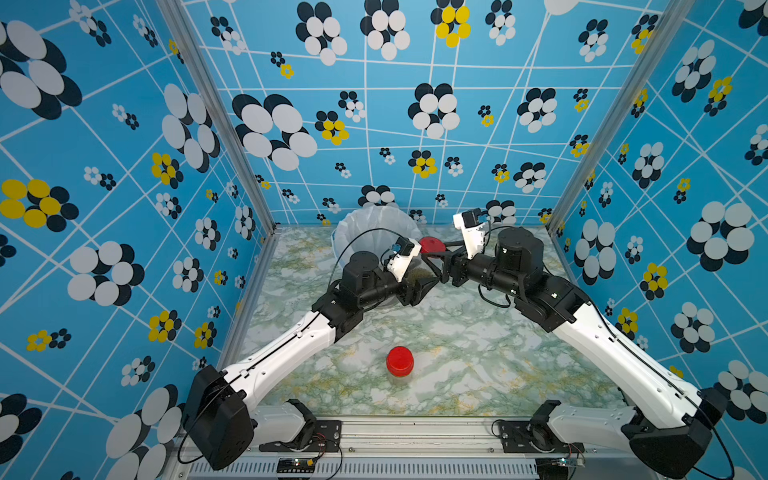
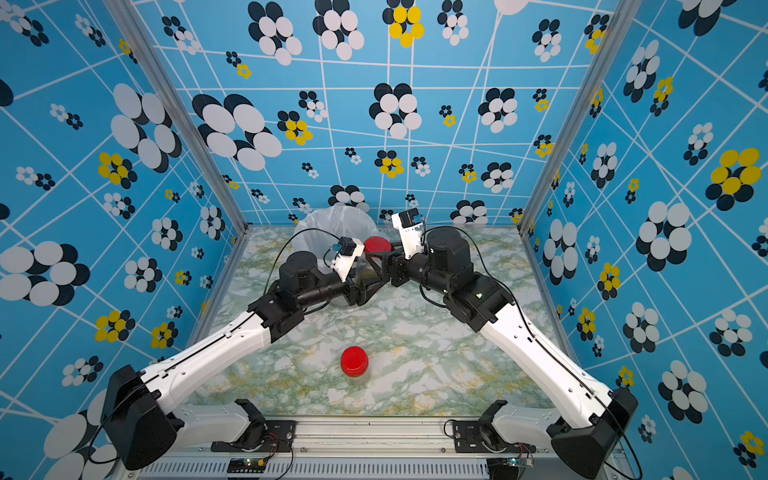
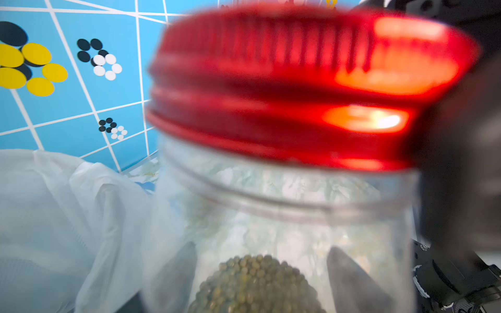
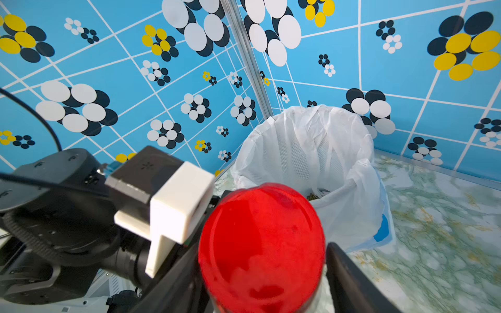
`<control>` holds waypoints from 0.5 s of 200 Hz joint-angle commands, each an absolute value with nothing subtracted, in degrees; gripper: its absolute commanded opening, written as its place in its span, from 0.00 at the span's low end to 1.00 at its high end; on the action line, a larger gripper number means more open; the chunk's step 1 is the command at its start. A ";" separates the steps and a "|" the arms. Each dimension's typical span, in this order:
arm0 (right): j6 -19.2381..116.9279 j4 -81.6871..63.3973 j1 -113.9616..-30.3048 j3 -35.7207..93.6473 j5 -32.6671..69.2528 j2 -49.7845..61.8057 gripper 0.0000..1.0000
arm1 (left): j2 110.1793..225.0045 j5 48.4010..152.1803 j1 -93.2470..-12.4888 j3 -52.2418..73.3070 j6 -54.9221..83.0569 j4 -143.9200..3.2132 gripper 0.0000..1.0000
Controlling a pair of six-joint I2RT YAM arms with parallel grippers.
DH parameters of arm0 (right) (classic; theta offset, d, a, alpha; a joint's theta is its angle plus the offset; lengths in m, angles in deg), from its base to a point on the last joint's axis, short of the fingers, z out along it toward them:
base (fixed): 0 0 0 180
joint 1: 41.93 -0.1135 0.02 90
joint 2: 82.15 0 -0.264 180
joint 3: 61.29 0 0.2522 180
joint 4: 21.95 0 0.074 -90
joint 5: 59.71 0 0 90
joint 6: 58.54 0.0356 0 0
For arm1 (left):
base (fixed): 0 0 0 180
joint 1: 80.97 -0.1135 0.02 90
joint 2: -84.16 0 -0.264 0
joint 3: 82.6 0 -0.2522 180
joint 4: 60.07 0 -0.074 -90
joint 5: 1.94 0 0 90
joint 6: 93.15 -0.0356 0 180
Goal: Empty moldy mung beans from jars
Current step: Pick up the jar from the center of the board.
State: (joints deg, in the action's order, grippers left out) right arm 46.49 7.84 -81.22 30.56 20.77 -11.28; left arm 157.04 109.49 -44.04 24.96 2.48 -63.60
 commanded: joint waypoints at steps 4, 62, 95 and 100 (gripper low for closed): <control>45.23 10.33 -80.68 31.57 22.08 -12.18 0.75 | 153.72 107.32 -45.72 24.41 4.82 -62.12 0.28; 45.39 7.72 -80.65 31.19 17.64 -12.85 0.83 | 154.28 112.64 -45.54 22.96 3.88 -64.11 0.29; 45.67 5.47 -80.68 30.86 15.18 -13.92 0.86 | 154.11 113.93 -45.80 22.56 3.50 -64.88 0.30; 45.74 5.42 -80.63 31.09 15.03 -13.67 0.86 | 154.32 114.44 -45.74 22.34 3.36 -65.13 0.30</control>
State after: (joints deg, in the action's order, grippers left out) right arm 45.79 7.82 -80.89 30.56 17.84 -12.22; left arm 154.55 111.44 -45.66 24.96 3.74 -65.26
